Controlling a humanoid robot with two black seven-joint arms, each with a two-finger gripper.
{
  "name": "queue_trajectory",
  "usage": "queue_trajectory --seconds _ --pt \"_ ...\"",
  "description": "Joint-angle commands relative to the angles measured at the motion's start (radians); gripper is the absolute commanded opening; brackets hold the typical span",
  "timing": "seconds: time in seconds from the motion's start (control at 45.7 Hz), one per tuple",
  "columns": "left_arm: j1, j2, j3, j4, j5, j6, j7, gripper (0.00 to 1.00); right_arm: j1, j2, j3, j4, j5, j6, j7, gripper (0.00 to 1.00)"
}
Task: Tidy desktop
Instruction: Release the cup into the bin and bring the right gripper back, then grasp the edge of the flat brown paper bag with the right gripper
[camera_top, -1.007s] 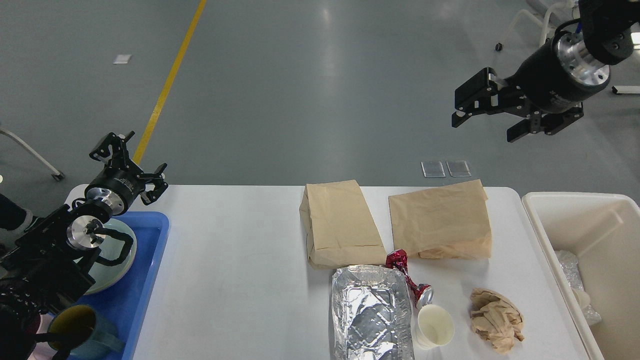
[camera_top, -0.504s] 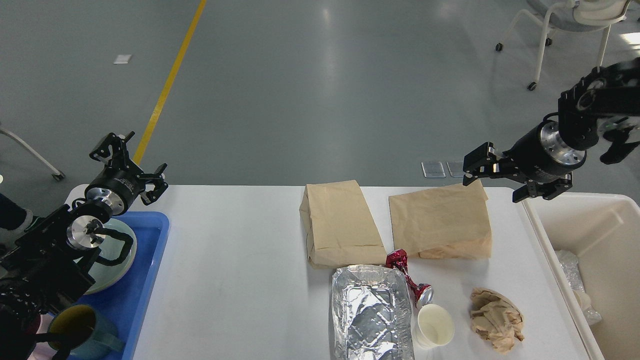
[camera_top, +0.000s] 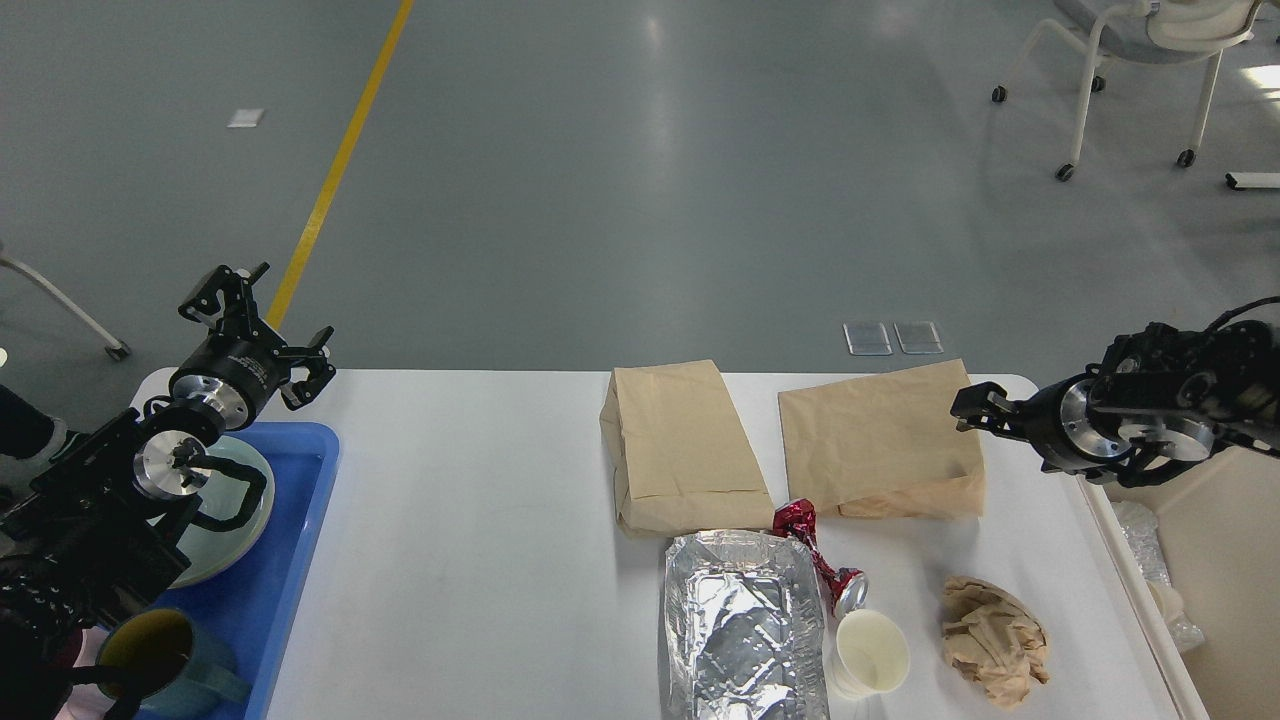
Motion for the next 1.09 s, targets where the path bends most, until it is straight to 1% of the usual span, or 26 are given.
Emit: queue_trajectory --seconds 0.0,0.175,0.46,0.613,0.723,0.744,0.766,0.81,0.854,0.92,0.942,1.073 --pt "0.0 0.0 0.0 0.0 0.0 0.0 0.0 0.97 -0.068 0.037 0.028 -0.057 -0.002 -0.061 0.002 1.0" --pt "0.0 0.0 0.0 0.0 0.0 0.0 0.0 0.97 -0.1 0.08 0.031 -0.105 -0.002 -0.103 0.003 1.0" --pt "0.0 0.0 0.0 -0.001 0.0 0.0 0.0 0.97 -0.192 0.137 0.056 -0.234 0.0 -0.101 0.002 1.0" --pt "0.0 0.0 -0.002 -0.001 0.0 -0.001 0.0 0.97 -0.216 0.143 0.079 -0.235 0.007 -0.095 0.003 1.0" --pt "0.0 0.0 -0.002 0.0 0.0 0.0 0.0 0.97 -0.237 0.149 0.083 -0.237 0.01 -0.105 0.005 0.97" --pt "0.0 0.0 -0.002 -0.001 0.0 -0.001 0.0 0.97 -0.239 0.149 0.083 -0.237 0.01 -0.105 0.005 0.95" --pt "0.0 0.0 -0.002 0.0 0.0 0.0 0.002 0.97 -0.242 0.149 0.089 -0.237 0.012 -0.105 0.003 0.85" --pt "-0.002 0.0 -0.002 0.0 0.0 0.0 0.0 0.97 -0.242 0.149 0.093 -0.235 0.014 -0.103 0.003 0.68" --pt "0.0 0.0 -0.002 0.0 0.0 0.0 0.0 0.97 -0.243 0.149 0.093 -0.234 0.014 -0.101 0.002 0.46" --pt "0.0 0.0 -0.002 0.0 0.0 0.0 0.0 0.97 -0.243 0.149 0.094 -0.234 0.015 -0.097 0.0 0.1" --pt "0.0 0.0 0.0 0.0 0.0 -0.001 0.0 0.97 -0.245 0.149 0.094 -0.235 0.015 -0.097 0.0 0.0" --pt "0.0 0.0 0.0 0.0 0.0 0.0 0.0 0.97 -0.243 0.149 0.094 -0.234 0.017 -0.095 0.0 0.0"
